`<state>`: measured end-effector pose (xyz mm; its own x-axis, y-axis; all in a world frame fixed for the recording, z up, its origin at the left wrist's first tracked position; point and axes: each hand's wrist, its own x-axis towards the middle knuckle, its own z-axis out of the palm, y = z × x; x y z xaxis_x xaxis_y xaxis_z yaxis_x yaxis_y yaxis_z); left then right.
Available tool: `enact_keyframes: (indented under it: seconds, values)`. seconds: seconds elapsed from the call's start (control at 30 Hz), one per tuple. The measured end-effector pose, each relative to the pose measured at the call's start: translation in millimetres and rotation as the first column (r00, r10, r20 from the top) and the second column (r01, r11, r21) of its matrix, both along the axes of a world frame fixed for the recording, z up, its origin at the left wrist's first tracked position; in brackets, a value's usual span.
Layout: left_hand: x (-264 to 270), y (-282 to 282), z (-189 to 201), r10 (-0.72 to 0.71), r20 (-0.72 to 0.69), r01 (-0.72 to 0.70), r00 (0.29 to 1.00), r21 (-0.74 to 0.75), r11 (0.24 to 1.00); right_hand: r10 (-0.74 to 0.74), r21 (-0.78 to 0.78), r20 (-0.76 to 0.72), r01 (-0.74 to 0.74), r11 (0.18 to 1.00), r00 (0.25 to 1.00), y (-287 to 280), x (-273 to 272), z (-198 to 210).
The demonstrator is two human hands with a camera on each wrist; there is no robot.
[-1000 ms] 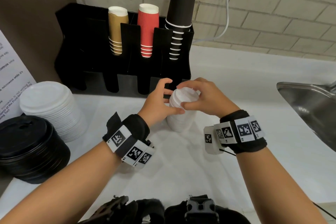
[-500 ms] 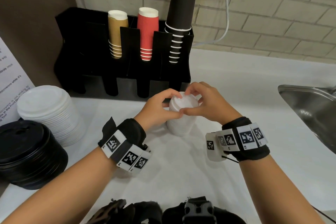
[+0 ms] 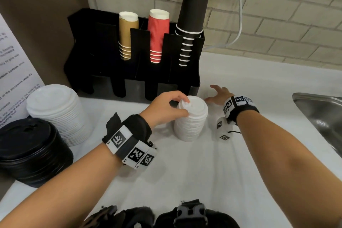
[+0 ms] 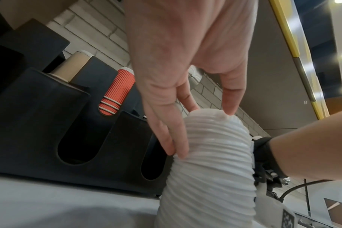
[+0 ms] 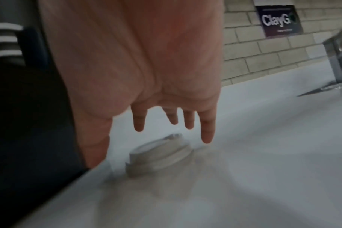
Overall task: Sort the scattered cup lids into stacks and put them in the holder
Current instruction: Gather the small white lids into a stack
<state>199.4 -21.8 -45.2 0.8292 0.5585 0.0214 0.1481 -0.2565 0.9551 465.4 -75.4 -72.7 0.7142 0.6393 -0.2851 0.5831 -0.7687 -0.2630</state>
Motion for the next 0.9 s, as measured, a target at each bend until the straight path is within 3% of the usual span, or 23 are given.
enact_keyframes:
  seconds: [0.2,0.33,0.43,0.53,0.67,0.9]
  values:
    - [-4,-1,-1,-0.025,0.013,0.025,1.0,0.013,1.0,0.063,-0.052,0.116,-0.057,0.997,0.991,5,7,-11]
    - [-4,-2,-2,-0.037,0.028,0.036,0.999,0.036,0.999,-0.047,0.198,-0.003,0.047,0.979,0.999,-6,5,15]
    - [-4,-4,-2,-0.032,0.039,0.031,0.999,0.038,0.999,-0.044,0.472,-0.191,0.131,0.872,0.981,-25,-10,42]
    - [-5,-6,-3,-0.005,0.055,0.004,0.998,0.012,1.0,0.109,0.692,-0.336,0.166,0.703,0.936,-49,-47,54]
    - [-6,-10,-4,0.008,0.086,-0.01,0.996,0.024,1.0,0.28,0.805,-0.306,0.09,0.586,0.91,-69,-102,52]
    - [-9,-18,-7,0.08,0.12,-0.076,0.99,-0.04,0.996,0.273,0.786,-0.17,-0.036,0.617,0.947,-73,-136,44]
